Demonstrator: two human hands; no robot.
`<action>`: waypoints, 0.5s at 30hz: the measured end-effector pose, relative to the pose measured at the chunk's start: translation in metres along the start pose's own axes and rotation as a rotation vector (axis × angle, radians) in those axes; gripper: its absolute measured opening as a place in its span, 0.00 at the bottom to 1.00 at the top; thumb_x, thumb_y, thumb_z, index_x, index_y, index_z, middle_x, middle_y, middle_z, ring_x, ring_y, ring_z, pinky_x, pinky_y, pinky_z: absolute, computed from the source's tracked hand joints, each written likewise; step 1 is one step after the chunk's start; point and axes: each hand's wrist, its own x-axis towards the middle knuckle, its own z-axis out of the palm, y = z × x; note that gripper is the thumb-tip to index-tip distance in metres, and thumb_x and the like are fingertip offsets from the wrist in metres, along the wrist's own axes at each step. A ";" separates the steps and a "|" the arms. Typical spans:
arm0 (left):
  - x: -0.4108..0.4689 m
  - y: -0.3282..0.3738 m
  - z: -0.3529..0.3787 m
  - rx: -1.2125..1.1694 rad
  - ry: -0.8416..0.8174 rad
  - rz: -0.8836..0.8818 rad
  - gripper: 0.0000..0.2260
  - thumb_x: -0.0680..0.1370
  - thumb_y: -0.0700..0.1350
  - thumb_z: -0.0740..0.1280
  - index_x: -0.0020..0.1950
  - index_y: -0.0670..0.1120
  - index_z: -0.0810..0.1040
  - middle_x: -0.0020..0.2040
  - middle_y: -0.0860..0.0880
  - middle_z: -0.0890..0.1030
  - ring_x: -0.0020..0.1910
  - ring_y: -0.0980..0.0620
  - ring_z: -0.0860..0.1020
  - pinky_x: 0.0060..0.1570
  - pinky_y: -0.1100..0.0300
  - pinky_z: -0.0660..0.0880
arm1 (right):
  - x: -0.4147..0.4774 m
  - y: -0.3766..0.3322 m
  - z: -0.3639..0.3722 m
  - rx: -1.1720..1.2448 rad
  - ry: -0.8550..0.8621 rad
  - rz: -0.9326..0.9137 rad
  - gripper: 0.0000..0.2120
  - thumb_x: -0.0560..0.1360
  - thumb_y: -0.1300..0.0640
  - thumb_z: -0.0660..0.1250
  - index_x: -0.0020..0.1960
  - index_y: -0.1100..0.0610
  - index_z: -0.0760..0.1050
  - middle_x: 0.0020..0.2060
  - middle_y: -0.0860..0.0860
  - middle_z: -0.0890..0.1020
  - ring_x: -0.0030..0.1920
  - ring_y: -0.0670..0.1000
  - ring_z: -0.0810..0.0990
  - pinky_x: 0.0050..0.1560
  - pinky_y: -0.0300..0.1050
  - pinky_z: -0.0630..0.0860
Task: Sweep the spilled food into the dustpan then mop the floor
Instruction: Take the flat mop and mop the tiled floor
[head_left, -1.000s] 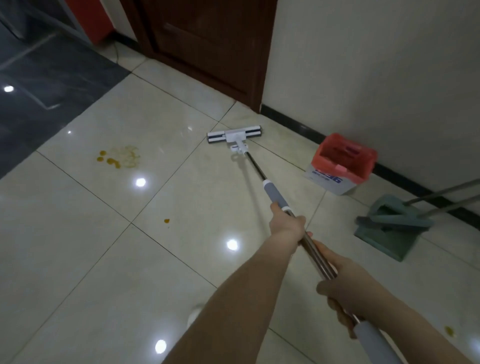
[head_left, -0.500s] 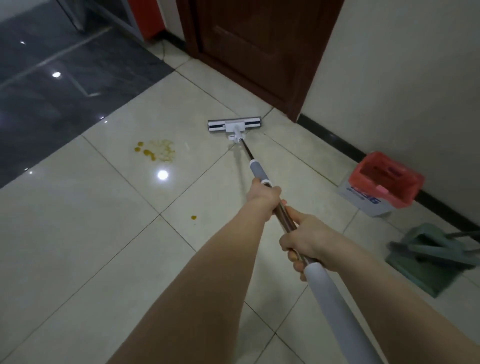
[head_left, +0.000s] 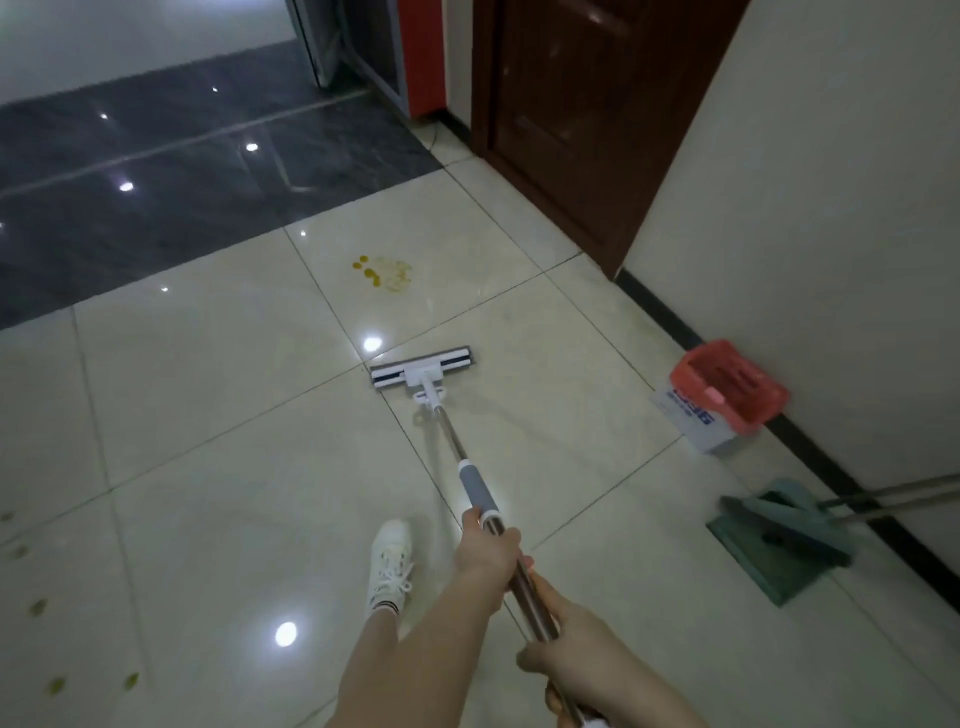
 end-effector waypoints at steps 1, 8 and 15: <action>-0.019 -0.019 0.001 -0.027 0.006 -0.013 0.20 0.77 0.38 0.63 0.65 0.53 0.63 0.54 0.35 0.78 0.30 0.47 0.80 0.32 0.57 0.78 | -0.021 0.012 0.005 -0.010 -0.012 -0.009 0.45 0.66 0.59 0.67 0.74 0.30 0.54 0.41 0.52 0.80 0.27 0.45 0.75 0.33 0.37 0.74; -0.104 -0.090 0.014 -0.186 0.045 -0.026 0.17 0.77 0.39 0.63 0.62 0.54 0.64 0.45 0.36 0.79 0.25 0.50 0.78 0.28 0.59 0.76 | -0.109 0.061 0.019 -0.063 0.013 -0.035 0.41 0.68 0.60 0.68 0.73 0.32 0.59 0.43 0.49 0.80 0.23 0.39 0.74 0.32 0.32 0.71; -0.090 -0.060 -0.011 -0.190 0.194 0.055 0.15 0.76 0.36 0.64 0.61 0.48 0.70 0.43 0.38 0.77 0.25 0.45 0.73 0.24 0.59 0.72 | -0.087 0.026 0.046 -0.060 0.066 -0.021 0.38 0.71 0.63 0.64 0.75 0.37 0.60 0.39 0.50 0.77 0.23 0.44 0.73 0.25 0.33 0.71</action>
